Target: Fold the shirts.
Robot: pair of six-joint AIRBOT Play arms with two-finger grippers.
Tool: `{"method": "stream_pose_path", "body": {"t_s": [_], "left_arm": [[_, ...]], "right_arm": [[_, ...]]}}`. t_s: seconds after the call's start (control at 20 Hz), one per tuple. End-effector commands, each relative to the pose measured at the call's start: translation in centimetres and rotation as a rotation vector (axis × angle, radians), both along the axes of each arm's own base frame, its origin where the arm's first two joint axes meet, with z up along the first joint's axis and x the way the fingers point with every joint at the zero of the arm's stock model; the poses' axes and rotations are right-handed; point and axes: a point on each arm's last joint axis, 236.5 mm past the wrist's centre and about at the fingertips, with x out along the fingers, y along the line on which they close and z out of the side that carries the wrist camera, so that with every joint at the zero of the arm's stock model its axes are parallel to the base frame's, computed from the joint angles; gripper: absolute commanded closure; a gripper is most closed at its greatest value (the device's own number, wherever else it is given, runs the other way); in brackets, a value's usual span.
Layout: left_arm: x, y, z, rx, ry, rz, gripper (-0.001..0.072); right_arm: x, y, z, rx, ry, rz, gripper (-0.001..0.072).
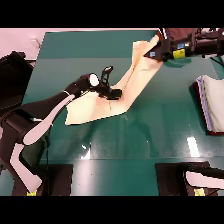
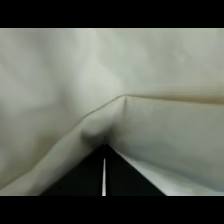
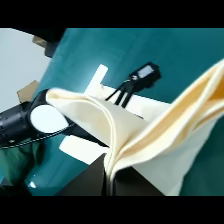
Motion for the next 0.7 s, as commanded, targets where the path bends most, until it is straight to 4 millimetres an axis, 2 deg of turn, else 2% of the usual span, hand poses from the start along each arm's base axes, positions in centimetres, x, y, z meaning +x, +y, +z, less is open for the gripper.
{"method": "stream_pose_path", "body": {"t_s": [0.0, 0.1, 0.2, 0.35, 0.4, 0.45, 0.5, 0.55, 0.6, 0.65], "left_arm": [[1.7, 3.6, 3.0, 0.034, -0.029, 0.011, 0.0683], [4.4, 8.6, 8.0, 0.060, -0.129, 0.075, 0.0684], [6.2, 14.8, 14.5, 0.079, -0.244, 0.166, 0.0683], [6.2, 23.8, 23.9, 0.131, -0.435, 0.302, 0.0684], [5.7, 26.1, 26.3, 0.144, -0.486, 0.345, 0.0683], [4.9, 28.0, 28.4, 0.155, -0.527, 0.383, 0.0683], [4.2, 29.4, 29.9, 0.162, -0.554, 0.410, 0.0683], [3.5, 30.4, 31.0, 0.165, -0.567, 0.429, 0.0683], [3.0, 30.9, 31.5, 0.168, -0.571, 0.436, 0.0683], [2.6, 30.8, 31.4, 0.171, -0.562, 0.431, 0.0683]], "right_arm": [[-0.9, 4.2, 1.7, 0.035, -0.038, 0.048, 0.0697], [-1.7, 8.0, 1.6, 0.046, -0.047, 0.117, 0.0697], [-2.5, 13.5, 1.2, 0.070, -0.065, 0.191, 0.0696], [-4.4, 24.0, 1.0, 0.174, -0.098, 0.267, 0.0689], [-5.0, 26.9, 0.5, 0.198, -0.107, 0.277, 0.0550], [-5.5, 29.1, -0.4, 0.205, -0.109, 0.293, 0.0334], [-6.0, 30.3, -1.2, 0.201, -0.102, 0.318, 0.0323], [-6.3, 30.6, -1.9, 0.188, -0.089, 0.345, 0.0323], [-5.9, 29.9, -2.7, 0.160, -0.080, 0.356, 0.0324], [-5.0, 28.2, -4.0, 0.102, -0.074, 0.351, 0.0325]]}}
